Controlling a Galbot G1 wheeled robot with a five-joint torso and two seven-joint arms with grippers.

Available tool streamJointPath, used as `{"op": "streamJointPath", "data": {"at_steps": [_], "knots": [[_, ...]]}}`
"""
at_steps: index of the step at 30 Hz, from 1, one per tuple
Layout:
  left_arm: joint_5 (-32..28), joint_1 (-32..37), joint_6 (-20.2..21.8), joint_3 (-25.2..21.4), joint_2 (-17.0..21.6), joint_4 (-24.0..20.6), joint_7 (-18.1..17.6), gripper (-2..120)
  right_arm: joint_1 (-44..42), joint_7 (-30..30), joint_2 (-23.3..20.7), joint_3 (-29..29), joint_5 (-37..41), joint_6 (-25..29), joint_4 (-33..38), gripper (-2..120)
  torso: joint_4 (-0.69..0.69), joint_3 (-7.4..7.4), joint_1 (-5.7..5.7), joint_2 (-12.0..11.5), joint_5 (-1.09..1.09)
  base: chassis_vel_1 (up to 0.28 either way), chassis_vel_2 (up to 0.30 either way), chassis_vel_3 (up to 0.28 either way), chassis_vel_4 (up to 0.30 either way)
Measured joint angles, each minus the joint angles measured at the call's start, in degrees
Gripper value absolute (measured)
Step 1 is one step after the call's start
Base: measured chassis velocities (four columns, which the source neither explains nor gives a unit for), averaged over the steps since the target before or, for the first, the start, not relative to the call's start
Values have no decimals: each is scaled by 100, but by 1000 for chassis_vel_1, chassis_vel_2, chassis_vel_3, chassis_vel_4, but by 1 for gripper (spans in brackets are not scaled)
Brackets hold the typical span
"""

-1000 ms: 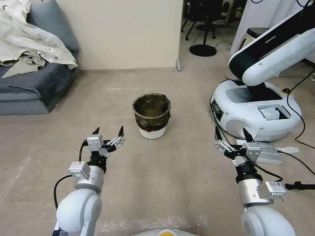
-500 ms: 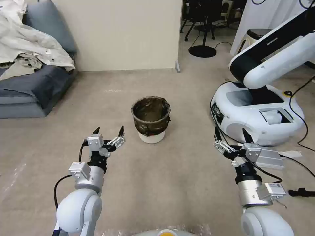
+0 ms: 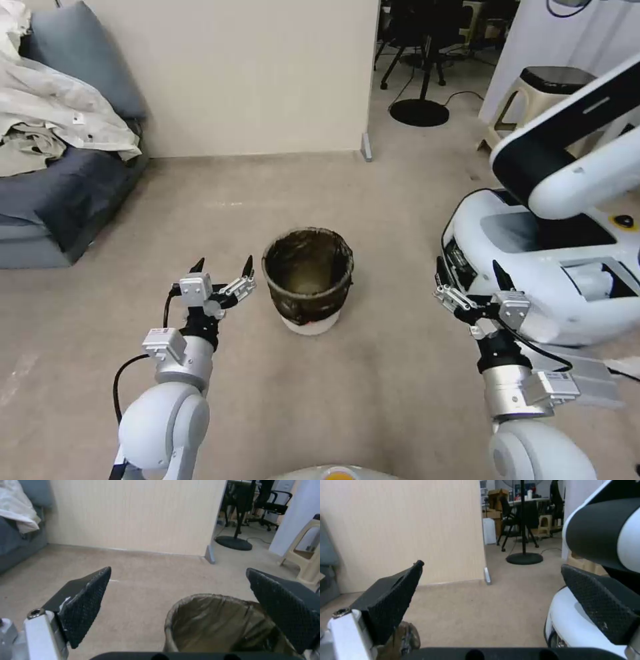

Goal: Pick up the trash can from the floor.

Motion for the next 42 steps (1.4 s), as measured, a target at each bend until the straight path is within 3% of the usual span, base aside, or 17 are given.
{"op": "streamJointPath", "data": {"at_steps": [23, 30, 33, 39, 42], "knots": [[13, 30, -58, 22, -34, 7, 37, 100, -57, -26, -21, 8, 36, 155, -55, 100, 0, -1, -1, 0, 2, -27, 22, 28, -26], [-201, -74, -25, 93, 182, 122, 24, 100, -20, -30, 39, -21, -201, 369, -220, 100, 1, 0, 0, 0, 1, -120, 101, 115, -117], [-580, -325, 257, 230, 437, 263, -178, 100, -50, 45, 33, -83, -237, 440, -422, 100, -1, 0, -1, 0, 2, -22, 24, 12, -10], [-991, -415, 669, 242, 586, 185, -273, 100, -52, 183, -12, -196, -286, 370, -516, 100, 0, -1, 0, 0, 0, 0, 0, 0, 0], [-1360, -527, 1213, 275, 715, 98, -372, 100, -51, 271, -35, -304, -357, 284, -519, 100, 1, -1, -1, 0, 1, 0, 0, 0, 0]]}}
